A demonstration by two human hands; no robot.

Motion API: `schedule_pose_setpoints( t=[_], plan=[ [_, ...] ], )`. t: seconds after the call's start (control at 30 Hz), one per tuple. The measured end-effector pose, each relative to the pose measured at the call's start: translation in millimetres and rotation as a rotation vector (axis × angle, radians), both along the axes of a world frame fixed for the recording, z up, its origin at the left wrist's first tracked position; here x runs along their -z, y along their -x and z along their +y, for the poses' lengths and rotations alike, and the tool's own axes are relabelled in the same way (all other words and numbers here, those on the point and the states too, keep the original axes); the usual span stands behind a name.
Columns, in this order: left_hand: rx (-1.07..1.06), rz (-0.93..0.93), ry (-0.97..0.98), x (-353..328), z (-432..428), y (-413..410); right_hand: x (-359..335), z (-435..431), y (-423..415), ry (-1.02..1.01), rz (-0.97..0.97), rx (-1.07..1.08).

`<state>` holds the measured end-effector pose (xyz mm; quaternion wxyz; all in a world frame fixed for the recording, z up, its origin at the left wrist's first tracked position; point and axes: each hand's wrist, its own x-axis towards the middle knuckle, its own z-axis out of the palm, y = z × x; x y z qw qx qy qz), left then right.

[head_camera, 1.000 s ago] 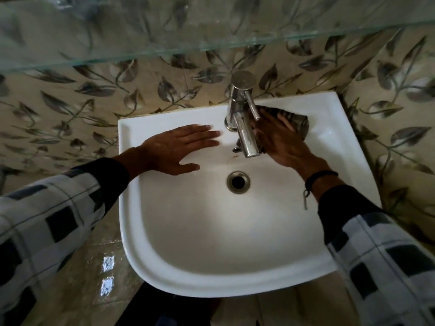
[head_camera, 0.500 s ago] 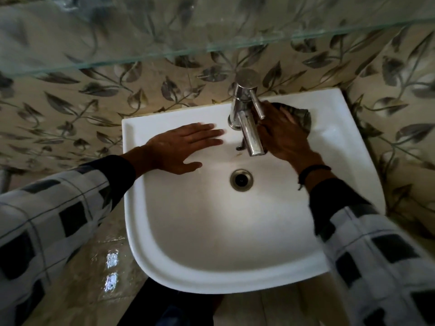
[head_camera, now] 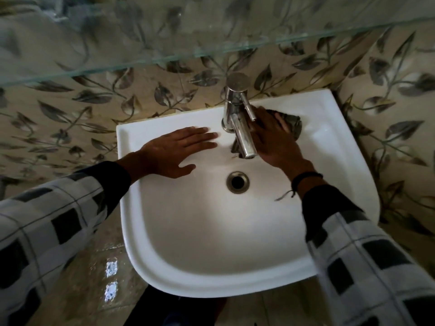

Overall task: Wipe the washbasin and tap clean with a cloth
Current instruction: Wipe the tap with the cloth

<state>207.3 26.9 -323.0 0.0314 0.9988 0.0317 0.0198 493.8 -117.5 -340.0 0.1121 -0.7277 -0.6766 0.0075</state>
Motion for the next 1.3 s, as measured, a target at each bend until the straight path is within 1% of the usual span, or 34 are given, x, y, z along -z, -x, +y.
schedule_pose_setpoints(
  t=[0.03, 0.07, 0.17, 0.2, 0.23, 0.27, 0.33, 0.4, 0.43, 0.47, 0.53, 0.57, 0.63, 0.73, 0.8, 0.9, 0.97, 1.13, 1.23, 1.27, 1.3],
  plan=[
    [0.000, 0.004, 0.000, -1, 1, 0, -1, -3, -9, -0.013, -0.003, 0.006],
    [0.000, 0.008, 0.000, -1, 1, 0, -1, -2, -14, -0.029, 0.012, 0.070],
    [-0.012, 0.014, -0.002, -1, 2, 1, 1, 15, 8, -0.066, 0.061, 0.438],
    [-0.014, 0.019, -0.002, 0, 2, 1, 2, 21, 22, -0.062, 0.068, 0.498],
    [-0.014, 0.024, -0.004, 0, 1, 1, 3, 23, 33, -0.043, 0.064, 0.480],
    [-0.014, 0.026, -0.007, 0, 0, 1, 5, 21, 38, -0.015, 0.054, 0.400],
    [-0.013, 0.023, -0.015, 0, -1, 0, 5, 6, 26, 0.012, 0.038, 0.188],
    [-0.009, 0.022, -0.018, -1, 0, 0, 0, -7, 4, 0.008, 0.039, 0.067],
    [-0.009, 0.019, -0.017, -1, 0, 0, -2, -8, -4, -0.003, 0.050, 0.072],
    [-0.008, 0.016, -0.017, -1, 0, 1, -6, -4, -7, -0.005, 0.069, 0.123],
    [-0.007, 0.014, -0.022, -1, 0, 0, -10, 8, 6, 0.012, 0.093, 0.239],
    [-0.008, 0.016, -0.024, -1, 0, 0, -9, 12, 16, 0.029, 0.089, 0.260],
    [-0.013, 0.016, -0.028, 0, 0, 0, -6, 15, 25, 0.060, 0.086, 0.209],
    [-0.015, 0.021, -0.039, 0, 0, 0, -17, 17, 12, 0.047, 0.099, 0.119],
    [-0.017, 0.026, -0.044, 0, -1, -1, -33, 20, 7, 0.042, 0.149, 0.059],
    [-0.021, 0.032, -0.050, 0, -1, -1, -40, 27, 13, 0.038, 0.266, 0.088],
    [-0.017, 0.030, -0.047, 0, -1, -1, -32, 28, 19, -0.010, 0.251, 0.129],
    [-0.007, 0.022, -0.038, 0, 1, 0, -10, 21, 23, -0.115, 0.110, 0.167],
    [-0.007, 0.003, -0.031, 0, 1, 0, -1, 30, 37, -0.177, 0.116, 0.364],
    [-0.010, 0.000, -0.026, 0, 1, 0, 3, 30, 44, -0.207, 0.126, 0.403],
    [-0.011, -0.002, -0.020, 0, 1, 1, 6, 28, 48, -0.235, 0.137, 0.388]
  ],
)
